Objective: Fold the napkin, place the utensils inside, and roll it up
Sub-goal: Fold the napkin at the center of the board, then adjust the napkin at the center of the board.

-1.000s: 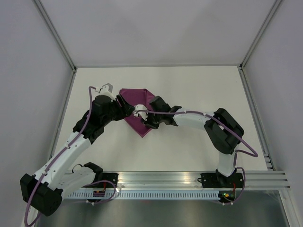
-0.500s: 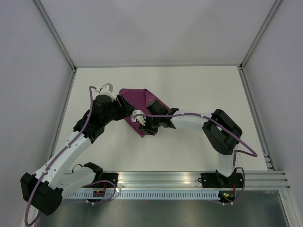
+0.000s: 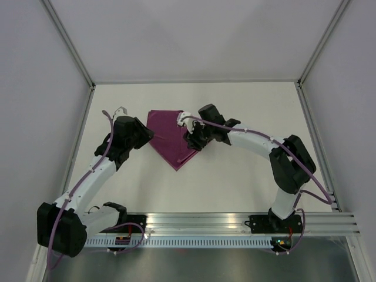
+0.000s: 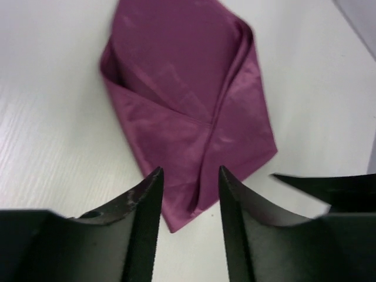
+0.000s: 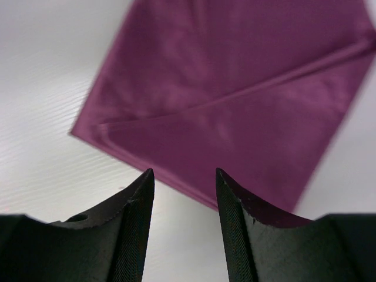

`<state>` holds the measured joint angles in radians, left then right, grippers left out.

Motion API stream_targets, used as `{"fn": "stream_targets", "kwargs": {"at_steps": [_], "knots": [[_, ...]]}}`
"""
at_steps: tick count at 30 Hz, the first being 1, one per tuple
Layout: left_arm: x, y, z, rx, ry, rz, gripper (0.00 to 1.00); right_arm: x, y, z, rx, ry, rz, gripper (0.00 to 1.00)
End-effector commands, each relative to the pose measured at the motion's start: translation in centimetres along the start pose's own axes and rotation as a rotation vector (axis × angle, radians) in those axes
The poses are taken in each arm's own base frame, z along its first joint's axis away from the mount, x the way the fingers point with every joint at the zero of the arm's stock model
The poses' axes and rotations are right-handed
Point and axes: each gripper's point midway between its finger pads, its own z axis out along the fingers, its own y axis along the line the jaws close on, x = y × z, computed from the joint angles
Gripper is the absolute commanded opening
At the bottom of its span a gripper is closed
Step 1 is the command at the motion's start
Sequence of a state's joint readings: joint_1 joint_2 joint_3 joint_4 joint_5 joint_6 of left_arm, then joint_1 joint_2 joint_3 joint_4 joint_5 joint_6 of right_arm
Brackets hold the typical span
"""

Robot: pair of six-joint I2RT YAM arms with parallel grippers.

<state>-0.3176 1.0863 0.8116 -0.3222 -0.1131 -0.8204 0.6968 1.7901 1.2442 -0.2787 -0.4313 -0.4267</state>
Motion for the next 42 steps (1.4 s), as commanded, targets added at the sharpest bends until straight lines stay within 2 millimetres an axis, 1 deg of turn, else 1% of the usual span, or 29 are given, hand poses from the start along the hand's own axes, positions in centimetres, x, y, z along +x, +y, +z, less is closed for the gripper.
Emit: {"fn": "stream_targets", "kwargs": {"at_steps": [1, 2, 3, 4, 5, 6, 7, 8, 9, 10, 11, 12, 14, 19, 21, 26, 28, 29, 30, 32, 33, 34, 35, 37, 38, 39, 40, 41, 42], "knots": [[0.7, 2.3, 1.8, -0.068, -0.01, -0.131, 0.45, -1.9, -6.4, -2.5, 0.163, -0.04, 0.082, 0.53], [1.0, 2.9, 2.1, -0.088, -0.007, -0.138, 0.42, -1.3, -8.4, -3.2, 0.195, -0.036, 0.122, 0.54], [1.4, 3.5, 2.4, -0.107, -0.001, -0.146, 0.39, -1.8, -9.7, -3.7, 0.212, -0.042, 0.142, 0.54], [2.0, 4.2, 3.0, -0.134, 0.011, -0.149, 0.38, -0.6, -10.9, -3.1, 0.216, -0.022, 0.174, 0.54], [2.6, 4.9, 3.3, -0.155, 0.023, -0.152, 0.37, -0.1, -12.6, -3.7, 0.236, -0.031, 0.214, 0.55], [3.0, 5.3, 3.6, -0.168, 0.028, -0.157, 0.34, -0.6, -13.9, -4.0, 0.249, -0.043, 0.223, 0.55], [3.7, 6.0, 4.3, -0.198, 0.047, -0.16, 0.32, 0.9, -14.8, -3.1, 0.247, -0.017, 0.259, 0.55], [4.1, 6.4, 4.6, -0.212, 0.058, -0.161, 0.3, 1.6, -16.2, -3.4, 0.271, -0.009, 0.285, 0.54], [4.5, 6.9, 5.0, -0.231, 0.068, -0.162, 0.23, 1.3, -17.2, -3.5, 0.284, -0.01, 0.3, 0.54], [4.8, 7.3, 5.4, -0.247, 0.075, -0.165, 0.21, 2.5, -17.8, -2.7, 0.285, 0.013, 0.319, 0.53], [5.5, 7.9, 6.0, -0.272, 0.097, -0.167, 0.19, 3.1, -18.4, -2.5, 0.306, 0.029, 0.33, 0.52], [5.8, 8.2, 6.3, -0.285, 0.107, -0.168, 0.15, 3.1, -18.7, -2.4, 0.312, 0.034, 0.334, 0.51], [6.6, 8.9, 7.2, -0.317, 0.129, -0.17, 0.1, 4.0, -19.2, -1.7, 0.324, 0.058, 0.345, 0.48], [7.6, 9.7, 8.7, -0.36, 0.163, -0.168, 0.06, 6.3, -19.0, -0.5, 0.316, 0.118, 0.379, 0.42], [8.2, 10.4, 9.3, -0.386, 0.181, -0.163, 0.05, 7.7, -18.9, -0.2, 0.325, 0.156, 0.386, 0.4], [8.2, 10.2, 10.5, -0.394, 0.199, -0.149, 0.04, 10.5, -17.8, 0.1, 0.324, 0.216, 0.379, 0.38], [8.1, 10.1, 11.0, -0.4, 0.205, -0.143, 0.03, 10.5, -17.4, -0.2, 0.32, 0.218, 0.372, 0.38], [8.1, 10.0, 11.1, -0.399, 0.208, -0.133, 0.03, 11.1, -16.8, -0.1, 0.311, 0.229, 0.371, 0.38], [8.3, 10.2, 11.3, -0.412, 0.219, -0.124, 0.03, 10.8, -16.7, -0.5, 0.314, 0.223, 0.368, 0.38], [7.8, 9.8, 11.7, -0.406, 0.222, -0.107, 0.03, 11.3, -16.1, -0.7, 0.302, 0.231, 0.369, 0.38], [7.4, 9.1, 12.1, -0.39, 0.224, -0.1, 0.04, 11.0, -15.8, -1.0, 0.296, 0.226, 0.369, 0.38], [7.8, 9.3, 12.4, -0.402, 0.241, -0.089, 0.04, 11.0, -15.6, -1.1, 0.293, 0.224, 0.369, 0.38], [7.6, 9.1, 12.6, -0.399, 0.246, -0.072, 0.04, 11.5, -15.0, -1.0, 0.276, 0.232, 0.376, 0.38], [7.4, 8.6, 13.2, -0.393, 0.264, -0.053, 0.04, 11.2, -14.5, -1.4, 0.268, 0.225, 0.373, 0.37], [7.5, 8.7, 13.4, -0.395, 0.275, -0.031, 0.04, 11.7, -13.9, -1.4, 0.257, 0.232, 0.379, 0.37], [7.4, 8.5, 13.6, -0.393, 0.283, -0.023, 0.04, 11.4, -13.7, -1.7, 0.255, 0.224, 0.373, 0.37], [7.1, 8.1, 13.8, -0.387, 0.288, -0.007, 0.04, 11.8, -13.0, -1.7, 0.244, 0.234, 0.376, 0.37], [7.4, 8.3, 14.2, -0.391, 0.303, 0.002, 0.04, 11.7, -12.8, -1.8, 0.241, 0.231, 0.376, 0.37], [7.0, 7.5, 14.6, -0.367, 0.306, 0.005, 0.04, 11.5, -12.5, -2.1, 0.239, 0.23, 0.375, 0.37]]}}
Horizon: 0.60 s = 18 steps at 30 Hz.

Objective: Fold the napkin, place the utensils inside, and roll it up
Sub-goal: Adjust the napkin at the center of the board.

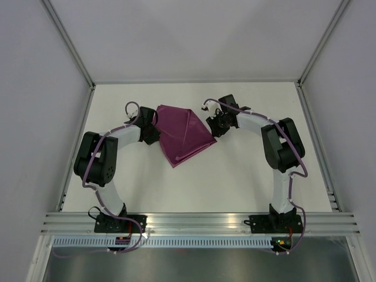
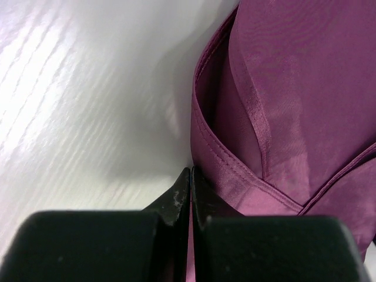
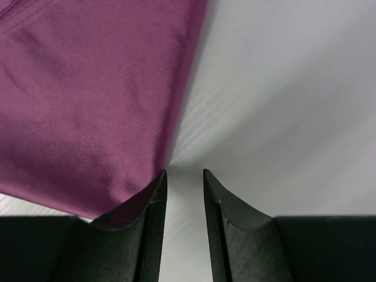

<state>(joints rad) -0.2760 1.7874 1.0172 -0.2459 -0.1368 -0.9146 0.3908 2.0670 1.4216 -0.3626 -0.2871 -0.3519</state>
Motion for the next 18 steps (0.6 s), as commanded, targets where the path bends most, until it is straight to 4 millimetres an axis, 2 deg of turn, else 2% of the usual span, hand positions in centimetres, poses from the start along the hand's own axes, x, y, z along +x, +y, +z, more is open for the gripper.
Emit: {"fn": "stream_targets", "kwargs": {"at_steps": [1, 5, 7, 11, 18], "knots": [[0.7, 0.2, 0.7, -0.022, 0.072, 0.106, 0.04, 1.4, 1.7, -1.2, -0.037, 0.039, 0.001, 0.37], [1.0, -0.7, 1.7, -0.015, 0.121, 0.173, 0.05, 2.1, 2.8, -2.2, -0.053, 0.049, -0.001, 0.36], [0.3, -1.8, 2.0, 0.001, 0.121, 0.204, 0.07, 3.0, 3.5, -2.4, -0.067, 0.065, 0.001, 0.36], [0.3, -3.2, 2.8, 0.021, 0.167, 0.254, 0.11, 4.0, 4.4, -3.6, -0.077, 0.072, 0.0, 0.35], [0.9, -4.8, 3.8, 0.062, 0.223, 0.298, 0.16, 6.3, 5.5, -4.7, -0.091, 0.107, 0.003, 0.34]]}}
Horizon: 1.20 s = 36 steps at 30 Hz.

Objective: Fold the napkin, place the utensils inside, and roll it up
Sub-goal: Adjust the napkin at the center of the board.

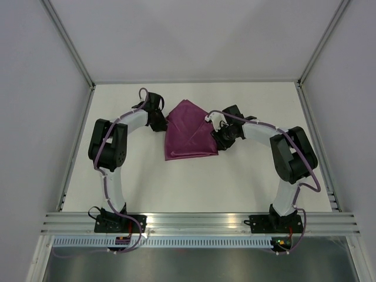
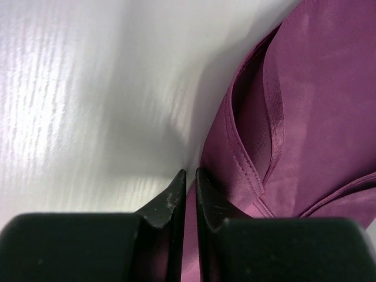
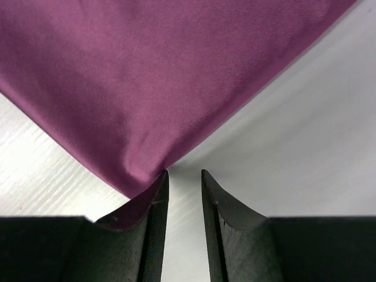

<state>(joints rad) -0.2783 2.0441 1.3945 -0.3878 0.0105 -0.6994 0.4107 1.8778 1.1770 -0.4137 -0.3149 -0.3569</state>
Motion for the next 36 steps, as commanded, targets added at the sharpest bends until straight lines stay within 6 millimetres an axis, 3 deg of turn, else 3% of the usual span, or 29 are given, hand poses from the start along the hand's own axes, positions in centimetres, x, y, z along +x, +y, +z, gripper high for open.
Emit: {"fn": "stream_targets", "kwargs": {"at_steps": [1, 5, 9, 13, 14, 16, 18, 20, 21, 25, 28, 31, 32, 36], "knots": [[2.4, 0.7, 1.1, -0.018, 0.108, 0.075, 0.16, 0.9, 1.2, -1.3, -0.016, 0.014, -0.01, 0.34], [2.2, 0.3, 1.2, -0.01, 0.105, 0.081, 0.23, 1.2, 0.5, -1.7, 0.033, 0.016, -0.02, 0.34], [0.5, 0.1, 0.0, 0.008, 0.062, 0.084, 0.39, 0.8, -0.8, -2.6, 0.054, -0.008, -0.013, 0.35], [-2.6, -0.3, -2.5, 0.045, -0.012, 0.098, 0.51, -0.1, -1.8, -3.8, 0.085, -0.052, -0.029, 0.38], [-4.2, -0.4, -3.9, 0.061, -0.055, 0.094, 0.53, -0.2, -2.2, -4.1, 0.097, -0.063, -0.028, 0.44], [-5.4, -0.6, -5.5, 0.088, -0.086, 0.101, 0.57, -1.0, -2.7, -4.9, 0.133, -0.087, -0.043, 0.48], [-7.4, -0.8, -8.1, 0.117, -0.147, 0.107, 0.59, -1.7, -2.9, -5.7, 0.15, -0.109, -0.06, 0.58], [-8.3, -1.1, -9.8, 0.151, -0.176, 0.112, 0.59, -2.5, -2.2, -6.7, 0.122, -0.137, -0.102, 0.65], [-9.0, -1.8, -11.8, 0.184, -0.212, 0.127, 0.59, -3.1, -1.8, -7.5, 0.115, -0.155, -0.116, 0.66], [-8.8, -4.3, -16.2, 0.3, -0.267, 0.173, 0.6, -4.8, -0.8, -8.5, 0.119, -0.178, -0.199, 0.67], [-8.3, -5.9, -19.5, 0.337, -0.338, 0.246, 0.6, -6.4, 1.7, -8.8, 0.104, -0.207, -0.331, 0.68], [-7.6, -7.1, -22.0, 0.384, -0.398, 0.29, 0.61, -7.4, 4.5, -8.1, 0.123, -0.226, -0.489, 0.71], [-7.1, -7.1, -22.2, 0.39, -0.404, 0.3, 0.61, -7.3, 6.3, -7.5, 0.09, -0.222, -0.54, 0.71], [-7.1, -7.2, -24.4, 0.427, -0.494, 0.288, 0.61, -5.7, 8.1, -4.6, -0.012, -0.181, -0.651, 0.7]]}}
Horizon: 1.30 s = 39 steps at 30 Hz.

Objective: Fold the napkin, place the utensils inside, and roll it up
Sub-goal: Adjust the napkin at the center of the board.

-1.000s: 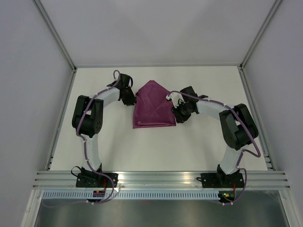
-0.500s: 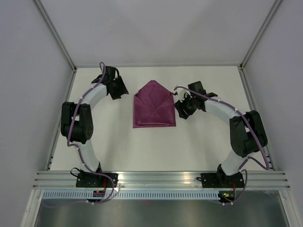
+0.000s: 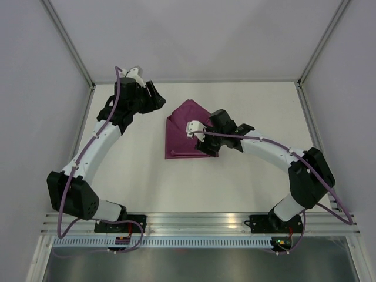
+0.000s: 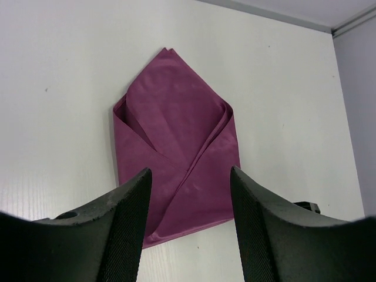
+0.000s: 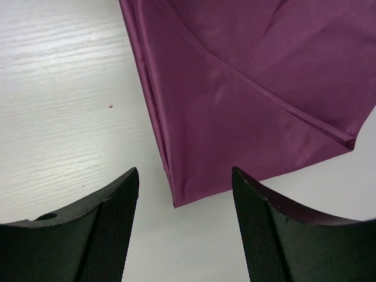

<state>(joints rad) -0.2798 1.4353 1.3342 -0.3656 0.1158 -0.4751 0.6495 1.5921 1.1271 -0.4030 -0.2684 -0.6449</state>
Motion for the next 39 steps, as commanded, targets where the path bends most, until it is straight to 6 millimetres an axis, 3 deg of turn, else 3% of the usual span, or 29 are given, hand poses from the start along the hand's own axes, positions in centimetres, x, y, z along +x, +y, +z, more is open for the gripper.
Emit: {"fn": "stream_targets", "kwargs": {"at_steps": [1, 3, 8, 20, 29, 39], "knots": [[-1.0, -0.2, -1.2, 0.036, -0.093, 0.043, 0.62, 1.5, 0.6, 1.5, -0.043, 0.015, -0.115, 0.7], [-1.6, -0.9, -2.4, 0.066, -0.129, 0.049, 0.62, 2.1, 0.8, 2.4, -0.03, 0.029, -0.15, 0.7], [-1.6, -0.7, -4.1, 0.059, -0.17, 0.079, 0.62, 1.8, 1.2, 4.5, -0.055, 0.03, -0.198, 0.7], [-0.6, -0.1, -4.3, 0.05, -0.144, 0.117, 0.63, -0.1, 2.7, 7.9, -0.083, 0.021, -0.224, 0.71], [0.3, 0.2, -4.3, 0.054, -0.133, 0.11, 0.62, 1.4, 2.8, 9.8, -0.092, 0.084, -0.268, 0.66], [2.9, 0.8, -4.3, 0.081, -0.111, 0.091, 0.62, 3.5, 4.3, 10.3, -0.185, 0.149, -0.282, 0.56]]}}
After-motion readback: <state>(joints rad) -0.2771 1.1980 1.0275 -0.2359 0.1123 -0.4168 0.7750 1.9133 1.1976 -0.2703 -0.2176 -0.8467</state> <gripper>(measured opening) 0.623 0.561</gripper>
